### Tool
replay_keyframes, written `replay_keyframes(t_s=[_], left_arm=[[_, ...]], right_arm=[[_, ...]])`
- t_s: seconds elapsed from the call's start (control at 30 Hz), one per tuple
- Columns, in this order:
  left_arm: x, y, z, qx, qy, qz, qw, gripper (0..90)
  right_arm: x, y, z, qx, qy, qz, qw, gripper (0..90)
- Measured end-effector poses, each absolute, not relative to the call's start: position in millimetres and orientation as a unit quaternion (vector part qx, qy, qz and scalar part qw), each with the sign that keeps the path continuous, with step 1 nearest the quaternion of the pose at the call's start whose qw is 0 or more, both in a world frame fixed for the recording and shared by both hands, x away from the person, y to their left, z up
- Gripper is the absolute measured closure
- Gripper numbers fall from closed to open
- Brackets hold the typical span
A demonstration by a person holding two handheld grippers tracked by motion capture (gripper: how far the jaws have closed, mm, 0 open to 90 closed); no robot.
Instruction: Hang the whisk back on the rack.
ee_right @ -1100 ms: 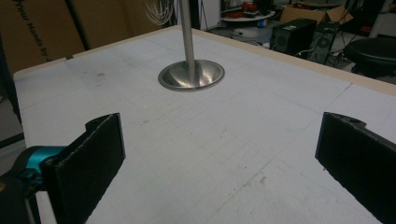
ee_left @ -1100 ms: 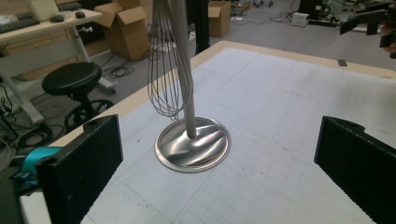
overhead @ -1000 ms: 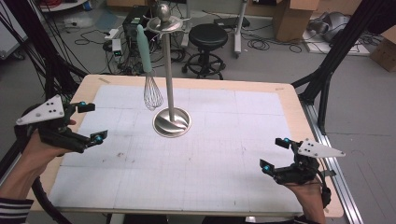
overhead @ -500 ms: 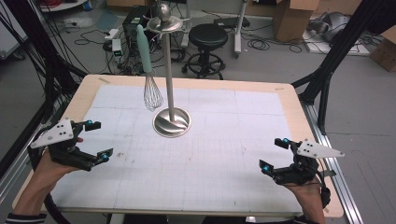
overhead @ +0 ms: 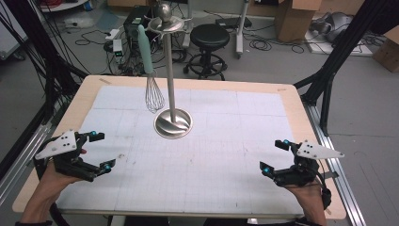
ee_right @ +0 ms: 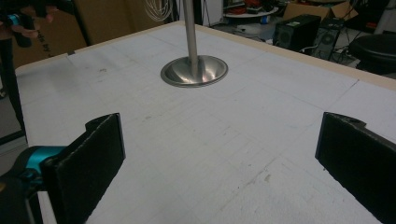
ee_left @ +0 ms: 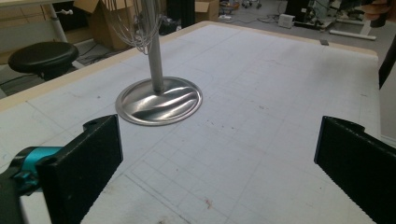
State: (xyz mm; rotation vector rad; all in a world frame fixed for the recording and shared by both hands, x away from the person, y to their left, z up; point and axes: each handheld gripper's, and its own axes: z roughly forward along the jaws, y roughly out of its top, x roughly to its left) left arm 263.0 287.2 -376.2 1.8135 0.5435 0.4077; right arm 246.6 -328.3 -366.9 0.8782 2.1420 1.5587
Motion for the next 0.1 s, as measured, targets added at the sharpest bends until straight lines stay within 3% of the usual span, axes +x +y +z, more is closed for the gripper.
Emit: replay_keyframes(t_s=[0.1], left_arm=[[262.8,287.2,-376.8,0.773,0.23,0.174,0.565,1.7]], right_arm=[[245.6,-328.4,-366.7,0.31,0.756,0.549,0.174,0.5]])
